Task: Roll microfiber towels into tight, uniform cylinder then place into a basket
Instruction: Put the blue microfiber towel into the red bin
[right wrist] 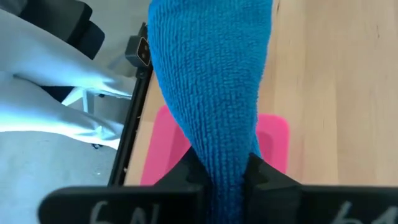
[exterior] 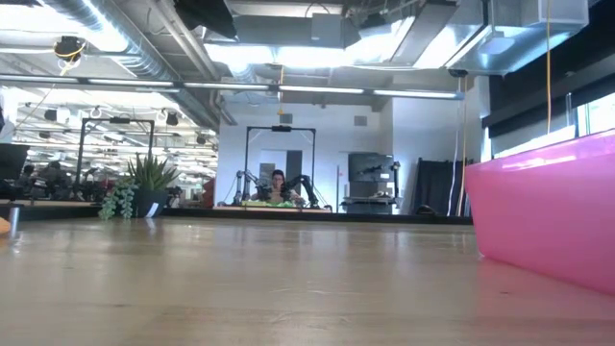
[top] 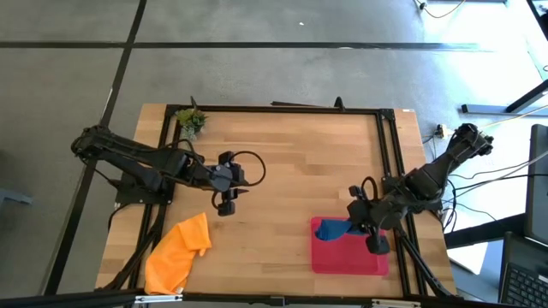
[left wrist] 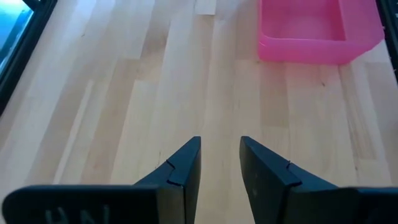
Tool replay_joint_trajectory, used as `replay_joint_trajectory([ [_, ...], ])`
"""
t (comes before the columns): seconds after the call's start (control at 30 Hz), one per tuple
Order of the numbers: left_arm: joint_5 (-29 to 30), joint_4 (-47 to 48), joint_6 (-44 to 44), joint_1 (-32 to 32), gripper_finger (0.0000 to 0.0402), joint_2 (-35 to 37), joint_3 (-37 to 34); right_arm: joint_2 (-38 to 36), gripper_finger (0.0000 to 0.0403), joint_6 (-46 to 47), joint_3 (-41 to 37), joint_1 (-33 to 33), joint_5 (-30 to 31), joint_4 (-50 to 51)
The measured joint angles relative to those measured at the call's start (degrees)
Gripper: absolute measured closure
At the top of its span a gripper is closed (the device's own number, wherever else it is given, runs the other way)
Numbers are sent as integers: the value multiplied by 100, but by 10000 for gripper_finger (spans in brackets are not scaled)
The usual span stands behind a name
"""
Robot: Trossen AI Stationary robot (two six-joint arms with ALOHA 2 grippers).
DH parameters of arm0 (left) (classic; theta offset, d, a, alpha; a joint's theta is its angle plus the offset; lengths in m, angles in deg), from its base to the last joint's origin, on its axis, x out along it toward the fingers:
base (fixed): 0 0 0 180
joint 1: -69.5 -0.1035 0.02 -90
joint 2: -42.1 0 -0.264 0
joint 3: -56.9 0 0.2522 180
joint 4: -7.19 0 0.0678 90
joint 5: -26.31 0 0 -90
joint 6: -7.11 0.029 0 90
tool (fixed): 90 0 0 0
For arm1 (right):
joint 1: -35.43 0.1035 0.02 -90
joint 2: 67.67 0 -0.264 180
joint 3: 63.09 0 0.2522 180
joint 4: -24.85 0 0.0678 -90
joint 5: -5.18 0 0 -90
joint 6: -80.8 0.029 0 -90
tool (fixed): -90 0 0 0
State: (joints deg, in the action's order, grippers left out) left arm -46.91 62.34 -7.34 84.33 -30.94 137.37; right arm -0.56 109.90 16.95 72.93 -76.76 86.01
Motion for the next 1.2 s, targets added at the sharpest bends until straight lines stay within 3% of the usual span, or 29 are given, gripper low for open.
replay_joint_trajectory([
  [0.77, 8, 2, 1, 0, 299, -2, 0, 104, 376, 437, 0, 115, 52, 182],
  [1.2, 11, 2, 39, 0, 299, -2, 0, 1552, 376, 1592, -7, 534, 340, 545],
])
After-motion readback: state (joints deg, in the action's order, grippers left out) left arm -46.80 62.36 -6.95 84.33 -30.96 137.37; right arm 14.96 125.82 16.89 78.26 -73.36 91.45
